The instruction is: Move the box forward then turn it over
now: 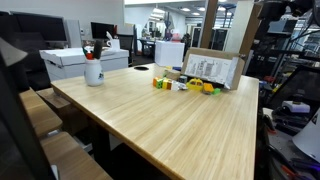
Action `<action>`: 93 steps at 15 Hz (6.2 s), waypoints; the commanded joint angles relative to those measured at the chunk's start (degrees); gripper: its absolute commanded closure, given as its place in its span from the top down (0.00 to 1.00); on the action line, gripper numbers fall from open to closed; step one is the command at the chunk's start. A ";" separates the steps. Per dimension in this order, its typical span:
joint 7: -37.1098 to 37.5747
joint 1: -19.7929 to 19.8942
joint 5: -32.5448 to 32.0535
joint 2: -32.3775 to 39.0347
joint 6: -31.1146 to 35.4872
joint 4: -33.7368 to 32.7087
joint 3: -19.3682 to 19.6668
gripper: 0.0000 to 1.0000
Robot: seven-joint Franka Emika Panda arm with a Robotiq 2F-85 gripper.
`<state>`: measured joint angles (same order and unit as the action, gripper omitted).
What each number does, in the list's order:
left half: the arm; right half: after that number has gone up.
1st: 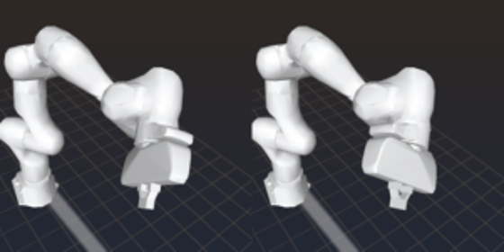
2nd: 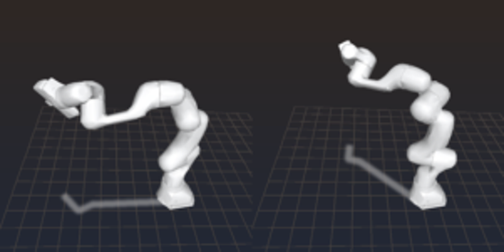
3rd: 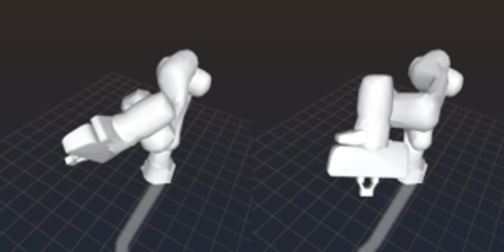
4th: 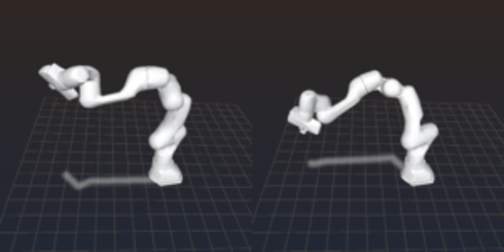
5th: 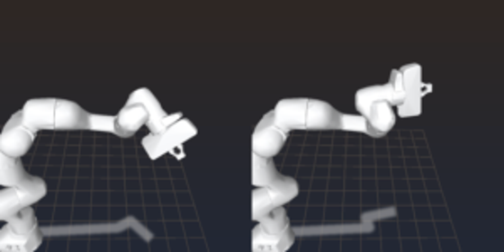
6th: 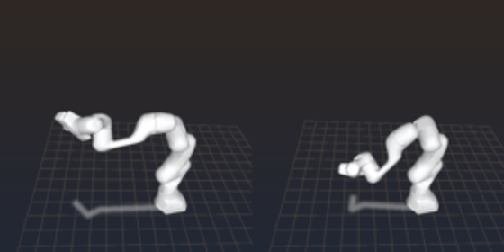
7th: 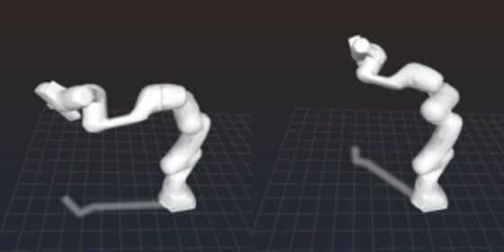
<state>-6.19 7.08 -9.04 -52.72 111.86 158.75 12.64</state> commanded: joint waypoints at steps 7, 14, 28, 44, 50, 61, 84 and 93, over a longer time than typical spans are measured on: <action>4.86 -1.74 4.17 6.11 -4.71 0.46 -6.48 1.00; 3.99 -3.16 5.27 10.69 -0.93 0.56 -6.84 1.00; 7.94 -2.47 4.10 19.87 14.80 0.16 -10.16 1.00; 11.16 -2.52 4.50 25.47 18.40 -4.85 -11.58 1.00; 12.79 -2.37 4.28 30.66 18.37 -8.62 -11.61 1.00; 15.21 -2.43 4.12 35.45 18.87 -14.96 -11.45 1.00; 14.13 -3.73 5.37 35.37 17.72 -14.10 -11.06 1.00; 13.47 -4.84 6.18 34.57 17.68 -13.40 -11.01 0.74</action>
<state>9.38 2.49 -4.72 -16.88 130.25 144.40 1.69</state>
